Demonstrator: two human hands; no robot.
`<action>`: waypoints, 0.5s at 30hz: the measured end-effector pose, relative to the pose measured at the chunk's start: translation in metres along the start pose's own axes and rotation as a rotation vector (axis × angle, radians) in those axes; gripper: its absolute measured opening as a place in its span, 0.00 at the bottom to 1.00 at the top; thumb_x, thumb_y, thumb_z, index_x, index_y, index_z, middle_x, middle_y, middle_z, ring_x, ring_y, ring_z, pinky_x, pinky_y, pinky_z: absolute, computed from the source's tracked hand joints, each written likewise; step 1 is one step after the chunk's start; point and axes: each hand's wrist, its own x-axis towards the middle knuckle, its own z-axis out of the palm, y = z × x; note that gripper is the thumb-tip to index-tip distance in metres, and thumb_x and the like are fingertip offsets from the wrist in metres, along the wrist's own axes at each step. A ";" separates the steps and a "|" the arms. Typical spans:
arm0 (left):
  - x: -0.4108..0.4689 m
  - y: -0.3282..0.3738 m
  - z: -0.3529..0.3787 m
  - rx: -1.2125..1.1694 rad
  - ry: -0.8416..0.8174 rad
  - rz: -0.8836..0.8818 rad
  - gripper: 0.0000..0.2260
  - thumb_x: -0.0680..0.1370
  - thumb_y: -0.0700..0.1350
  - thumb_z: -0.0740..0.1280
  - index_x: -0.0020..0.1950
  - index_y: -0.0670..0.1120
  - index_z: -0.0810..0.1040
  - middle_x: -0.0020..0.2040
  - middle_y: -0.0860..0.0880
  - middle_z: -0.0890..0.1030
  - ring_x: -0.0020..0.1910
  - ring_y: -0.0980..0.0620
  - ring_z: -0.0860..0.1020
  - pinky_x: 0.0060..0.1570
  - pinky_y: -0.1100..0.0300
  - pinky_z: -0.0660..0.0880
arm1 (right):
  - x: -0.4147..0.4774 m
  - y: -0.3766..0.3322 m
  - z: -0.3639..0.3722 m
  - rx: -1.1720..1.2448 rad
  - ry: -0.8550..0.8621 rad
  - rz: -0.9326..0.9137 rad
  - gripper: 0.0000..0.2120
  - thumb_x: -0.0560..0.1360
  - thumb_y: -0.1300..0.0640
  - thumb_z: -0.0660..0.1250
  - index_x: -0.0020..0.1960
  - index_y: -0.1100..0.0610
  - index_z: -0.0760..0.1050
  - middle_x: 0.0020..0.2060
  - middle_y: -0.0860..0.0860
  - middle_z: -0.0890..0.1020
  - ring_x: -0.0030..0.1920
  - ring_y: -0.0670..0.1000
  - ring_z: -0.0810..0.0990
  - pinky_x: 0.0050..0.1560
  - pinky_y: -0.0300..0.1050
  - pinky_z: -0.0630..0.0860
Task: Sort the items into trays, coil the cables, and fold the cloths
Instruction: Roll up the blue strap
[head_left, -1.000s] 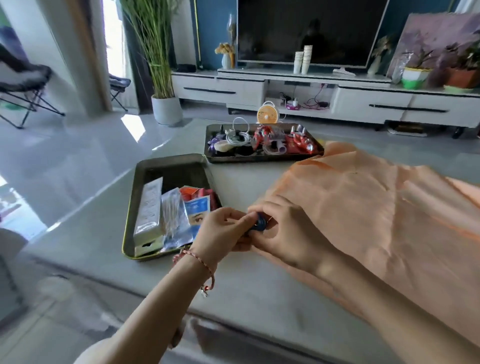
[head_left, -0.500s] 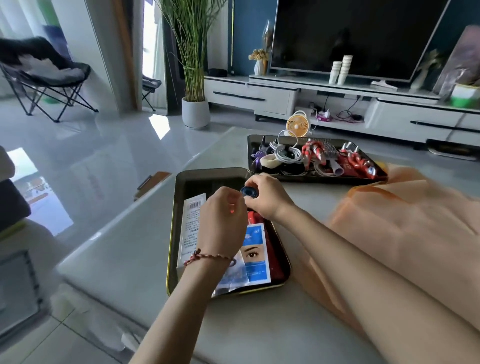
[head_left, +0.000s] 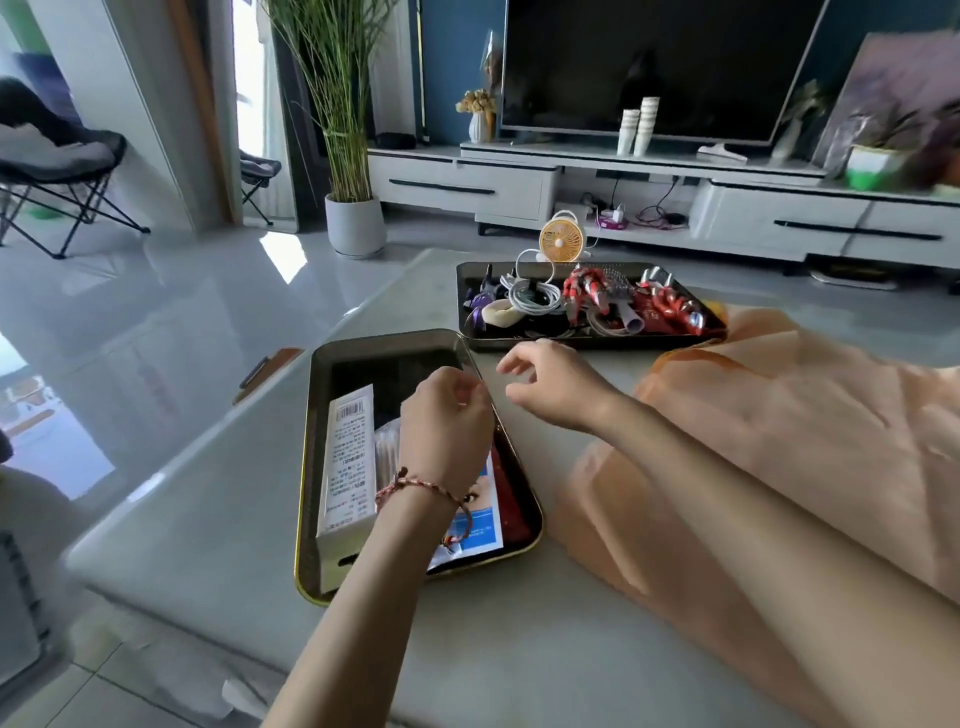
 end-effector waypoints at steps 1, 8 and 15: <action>-0.003 0.004 0.004 0.006 -0.006 0.002 0.09 0.77 0.41 0.62 0.50 0.41 0.80 0.47 0.44 0.82 0.47 0.45 0.79 0.41 0.60 0.70 | -0.014 0.008 -0.007 0.029 0.008 0.009 0.13 0.73 0.62 0.63 0.56 0.57 0.77 0.52 0.53 0.78 0.47 0.47 0.75 0.42 0.29 0.67; -0.058 0.047 0.052 0.107 -0.203 0.172 0.08 0.77 0.40 0.61 0.47 0.40 0.80 0.46 0.42 0.82 0.48 0.42 0.79 0.38 0.63 0.65 | -0.147 0.103 -0.081 0.127 0.104 0.223 0.08 0.74 0.62 0.65 0.48 0.51 0.79 0.45 0.46 0.81 0.45 0.42 0.77 0.43 0.29 0.72; -0.146 0.083 0.110 0.168 -0.416 0.331 0.05 0.77 0.40 0.63 0.46 0.45 0.79 0.41 0.52 0.78 0.45 0.50 0.78 0.35 0.72 0.63 | -0.303 0.194 -0.150 0.443 0.620 0.558 0.16 0.74 0.73 0.58 0.36 0.57 0.74 0.33 0.53 0.77 0.28 0.45 0.74 0.26 0.29 0.68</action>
